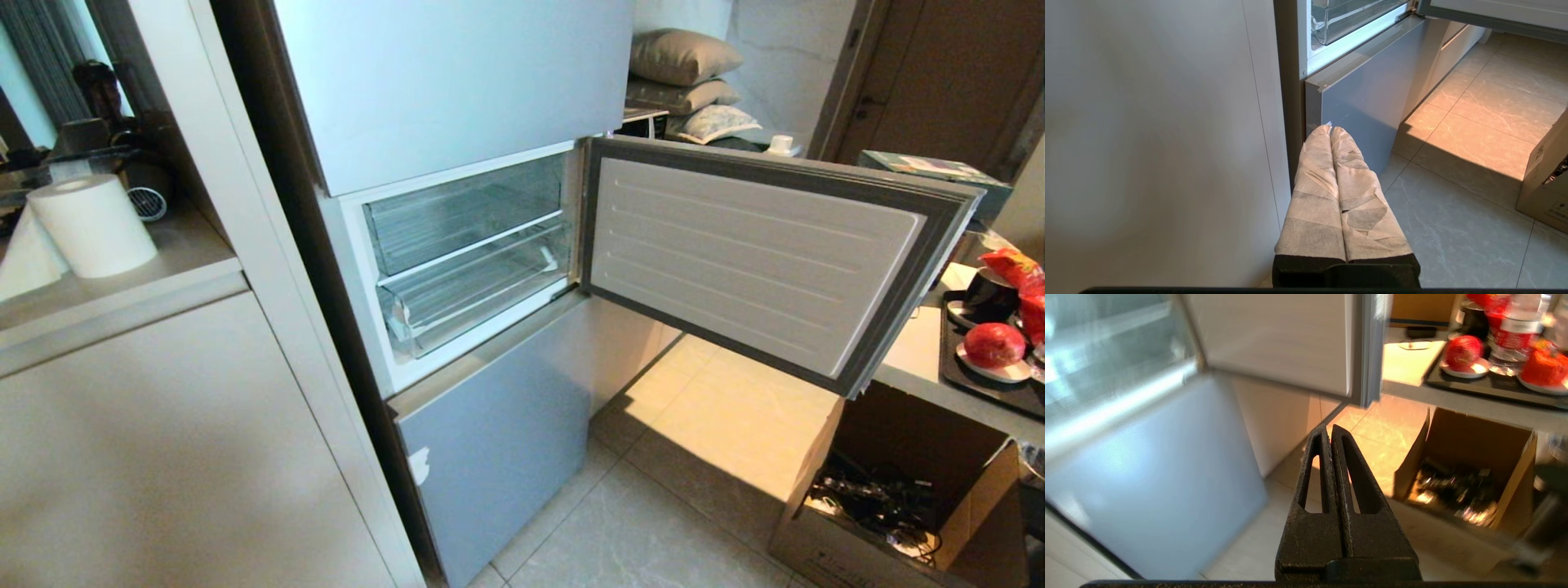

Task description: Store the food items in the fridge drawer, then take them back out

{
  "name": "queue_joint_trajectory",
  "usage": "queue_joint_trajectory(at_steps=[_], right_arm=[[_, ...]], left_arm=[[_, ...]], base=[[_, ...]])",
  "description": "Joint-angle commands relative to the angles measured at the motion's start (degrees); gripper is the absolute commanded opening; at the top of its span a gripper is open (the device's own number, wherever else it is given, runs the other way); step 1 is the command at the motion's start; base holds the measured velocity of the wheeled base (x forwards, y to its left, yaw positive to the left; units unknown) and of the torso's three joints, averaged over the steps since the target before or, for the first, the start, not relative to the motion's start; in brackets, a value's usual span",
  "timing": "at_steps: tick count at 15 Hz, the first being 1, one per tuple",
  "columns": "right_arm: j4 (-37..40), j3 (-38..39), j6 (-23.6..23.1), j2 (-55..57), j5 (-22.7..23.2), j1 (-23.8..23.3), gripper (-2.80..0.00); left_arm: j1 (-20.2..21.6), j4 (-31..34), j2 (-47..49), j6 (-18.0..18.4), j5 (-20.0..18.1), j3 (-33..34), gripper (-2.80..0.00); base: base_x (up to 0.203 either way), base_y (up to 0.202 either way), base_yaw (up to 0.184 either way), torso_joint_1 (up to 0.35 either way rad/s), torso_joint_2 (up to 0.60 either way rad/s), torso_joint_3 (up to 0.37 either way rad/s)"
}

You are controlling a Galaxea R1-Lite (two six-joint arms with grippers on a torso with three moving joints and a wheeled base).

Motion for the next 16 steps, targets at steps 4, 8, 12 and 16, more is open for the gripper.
queue_joint_trajectory(at_steps=[4,8,12,16], right_arm=[[-10.5,-13.5,15.0,35.5,1.8,-12.6,-2.8],[-28.3,-15.3,22.9,55.6,14.6,-35.3,-2.8],[-45.3,-16.2,30.2,72.6,19.5,-41.5,-2.8],[-56.8,-26.3,41.6,90.8,20.2,-42.2,-2.8]], left_arm=[[0.0,0.0,0.0,0.0,0.0,0.0,-2.8],[0.0,0.0,0.0,0.0,0.0,-0.1,-2.8],[0.0,0.0,0.0,0.0,0.0,0.0,-2.8],[0.0,0.0,0.0,0.0,0.0,0.0,-2.8]], base=[[0.0,0.0,0.0,0.0,0.0,0.0],[0.0,0.0,0.0,0.0,0.0,0.0],[0.0,0.0,0.0,0.0,0.0,0.0],[0.0,0.0,0.0,0.0,0.0,0.0]])
